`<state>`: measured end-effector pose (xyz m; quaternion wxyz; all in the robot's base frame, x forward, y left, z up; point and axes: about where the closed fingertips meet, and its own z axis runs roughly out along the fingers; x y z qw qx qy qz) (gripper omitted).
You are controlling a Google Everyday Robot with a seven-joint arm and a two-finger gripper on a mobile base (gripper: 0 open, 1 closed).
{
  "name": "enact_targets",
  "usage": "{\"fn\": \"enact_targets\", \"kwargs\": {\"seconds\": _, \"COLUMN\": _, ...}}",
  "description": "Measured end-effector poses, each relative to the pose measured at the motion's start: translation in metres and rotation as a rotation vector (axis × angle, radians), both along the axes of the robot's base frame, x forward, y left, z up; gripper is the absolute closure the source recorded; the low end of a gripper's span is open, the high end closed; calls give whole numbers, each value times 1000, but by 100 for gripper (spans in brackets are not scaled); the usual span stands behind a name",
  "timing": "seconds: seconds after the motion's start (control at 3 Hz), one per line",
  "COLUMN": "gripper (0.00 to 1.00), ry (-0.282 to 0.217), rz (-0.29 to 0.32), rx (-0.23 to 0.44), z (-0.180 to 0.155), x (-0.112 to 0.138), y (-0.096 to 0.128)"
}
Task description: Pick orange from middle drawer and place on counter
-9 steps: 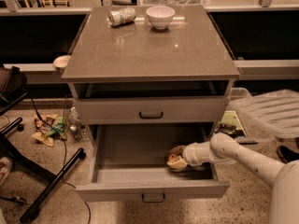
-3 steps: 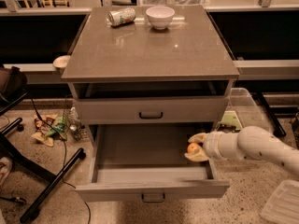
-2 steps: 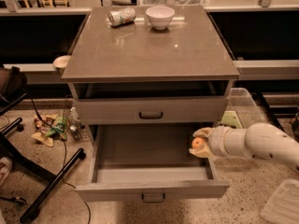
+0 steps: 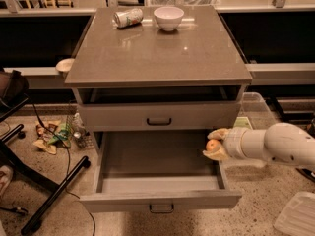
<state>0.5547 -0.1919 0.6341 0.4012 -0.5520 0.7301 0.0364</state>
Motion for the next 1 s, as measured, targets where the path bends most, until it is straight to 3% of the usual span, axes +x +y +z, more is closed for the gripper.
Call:
{"fn": "enact_targets", "kwargs": {"seconds": 0.67, "gripper": 100, "ry": 12, "rz": -99, "rx": 0, "z": 81, "x": 21, "y": -42}}
{"fn": "enact_targets", "kwargs": {"seconds": 1.0, "gripper": 100, "ry": 13, "rz": -105, "rx": 0, "z": 87, "x": 22, "y": -45}}
